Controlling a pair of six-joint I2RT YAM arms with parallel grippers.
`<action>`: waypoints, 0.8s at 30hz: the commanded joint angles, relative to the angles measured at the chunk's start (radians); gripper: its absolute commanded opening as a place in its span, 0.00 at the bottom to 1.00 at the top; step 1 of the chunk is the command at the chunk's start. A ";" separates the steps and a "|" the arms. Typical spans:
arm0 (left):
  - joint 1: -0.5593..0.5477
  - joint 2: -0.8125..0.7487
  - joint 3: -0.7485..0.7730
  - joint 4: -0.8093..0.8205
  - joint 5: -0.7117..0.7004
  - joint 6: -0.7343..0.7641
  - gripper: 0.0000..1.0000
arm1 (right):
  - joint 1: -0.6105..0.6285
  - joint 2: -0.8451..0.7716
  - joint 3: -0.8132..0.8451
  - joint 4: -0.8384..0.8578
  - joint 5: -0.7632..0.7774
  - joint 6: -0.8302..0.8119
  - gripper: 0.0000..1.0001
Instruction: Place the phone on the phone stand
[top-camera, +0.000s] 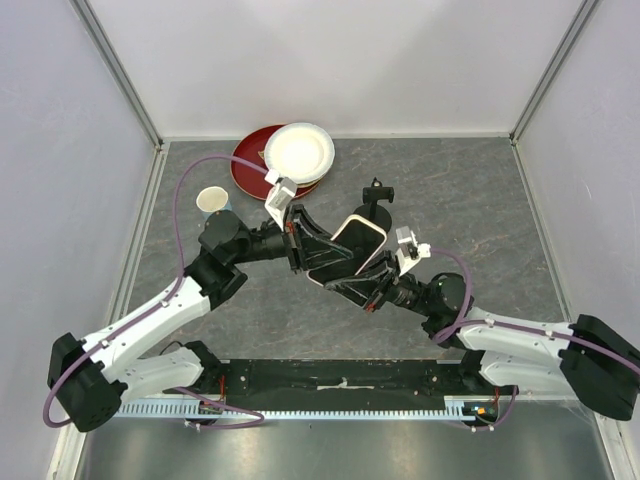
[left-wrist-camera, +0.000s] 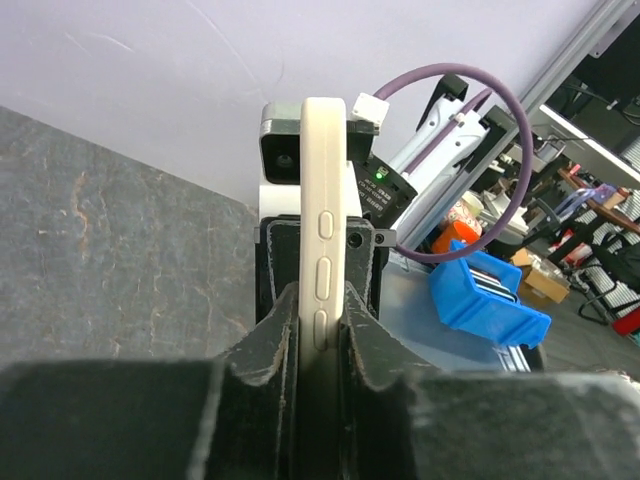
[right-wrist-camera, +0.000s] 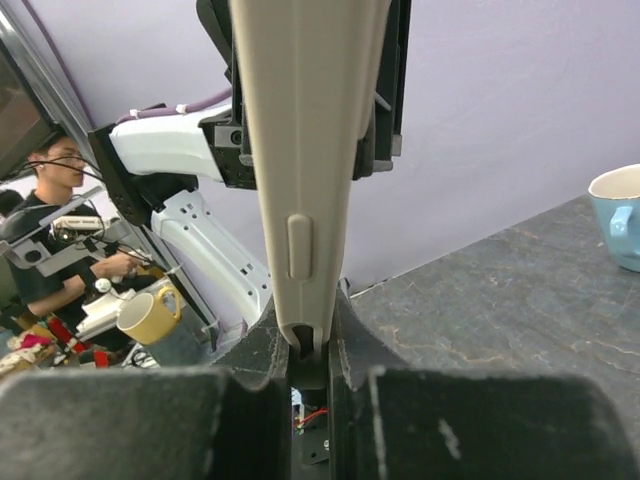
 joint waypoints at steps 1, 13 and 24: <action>-0.016 0.034 0.155 -0.178 0.097 0.099 0.27 | 0.001 -0.130 0.122 -0.262 0.007 -0.152 0.00; 0.001 0.066 0.260 -0.374 0.198 0.277 0.92 | -0.016 -0.453 0.258 -1.165 -0.007 -0.554 0.00; 0.002 0.118 0.330 -0.558 0.281 0.435 0.54 | -0.017 -0.313 0.415 -1.404 -0.165 -0.657 0.00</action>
